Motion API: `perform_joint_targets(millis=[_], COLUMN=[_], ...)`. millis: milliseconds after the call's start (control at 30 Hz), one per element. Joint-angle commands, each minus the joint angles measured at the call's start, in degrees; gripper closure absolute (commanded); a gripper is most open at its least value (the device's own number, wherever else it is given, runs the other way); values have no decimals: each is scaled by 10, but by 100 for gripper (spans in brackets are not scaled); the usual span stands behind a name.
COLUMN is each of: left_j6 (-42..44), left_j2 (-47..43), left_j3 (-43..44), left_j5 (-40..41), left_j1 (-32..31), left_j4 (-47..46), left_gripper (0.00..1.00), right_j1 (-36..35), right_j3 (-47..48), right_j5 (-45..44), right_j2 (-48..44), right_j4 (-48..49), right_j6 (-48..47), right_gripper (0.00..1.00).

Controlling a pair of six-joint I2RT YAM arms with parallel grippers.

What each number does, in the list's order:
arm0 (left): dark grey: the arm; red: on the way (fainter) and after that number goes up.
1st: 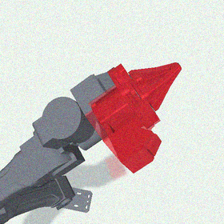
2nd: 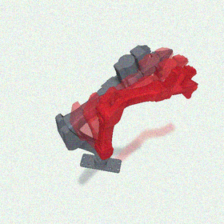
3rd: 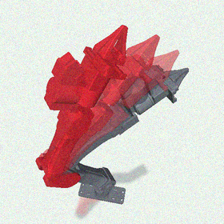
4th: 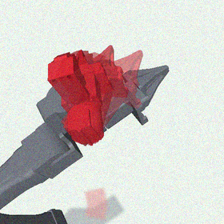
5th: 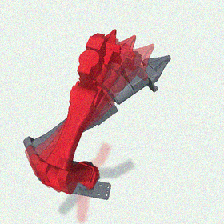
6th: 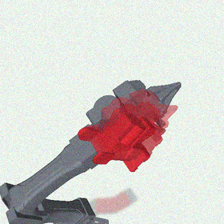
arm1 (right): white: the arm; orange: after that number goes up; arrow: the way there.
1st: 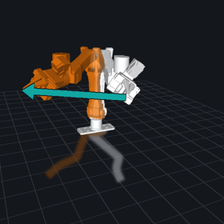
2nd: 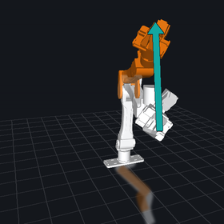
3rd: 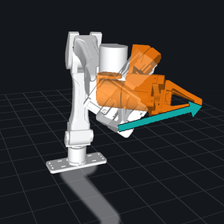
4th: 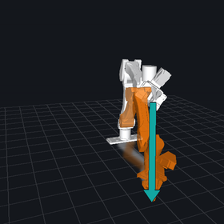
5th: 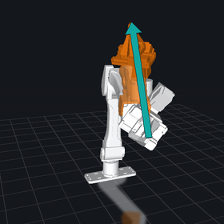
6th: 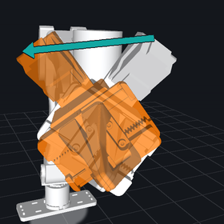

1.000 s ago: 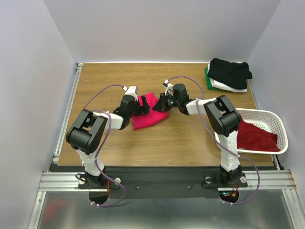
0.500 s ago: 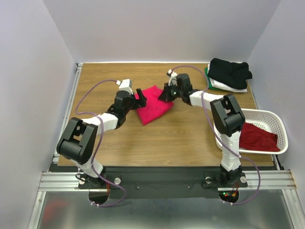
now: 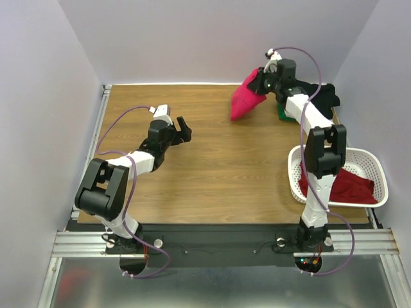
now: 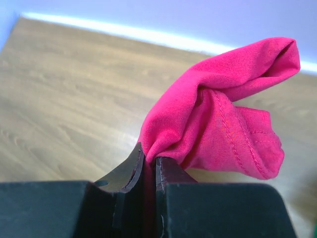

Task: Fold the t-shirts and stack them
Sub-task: Neatly place the folded tshirt to the corner

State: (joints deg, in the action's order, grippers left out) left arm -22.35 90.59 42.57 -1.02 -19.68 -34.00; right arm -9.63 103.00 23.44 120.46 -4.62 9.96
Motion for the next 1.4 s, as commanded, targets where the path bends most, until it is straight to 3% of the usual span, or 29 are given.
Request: perform_joint_targets(millis=[0, 667, 1000, 1367], left_j6=[11, 5, 4, 1], left_j2=[1, 23, 33, 23], left_j3=[-2, -1, 3, -1], left_j5=[-11, -22, -23, -28], left_j1=[11, 19, 19, 19], left_j4=[-14, -16, -15, -15], left_gripper=[1, 2, 2, 2], right_j1=[17, 175, 225, 256], right_j3=[72, 289, 291, 229], right_j5=[0, 46, 65, 35], right_j2=[-2, 73, 84, 95], right_j4=[-13, -14, -14, -14], right_j6=[-8, 45, 26, 7], right_gripper=[100, 99, 100, 100])
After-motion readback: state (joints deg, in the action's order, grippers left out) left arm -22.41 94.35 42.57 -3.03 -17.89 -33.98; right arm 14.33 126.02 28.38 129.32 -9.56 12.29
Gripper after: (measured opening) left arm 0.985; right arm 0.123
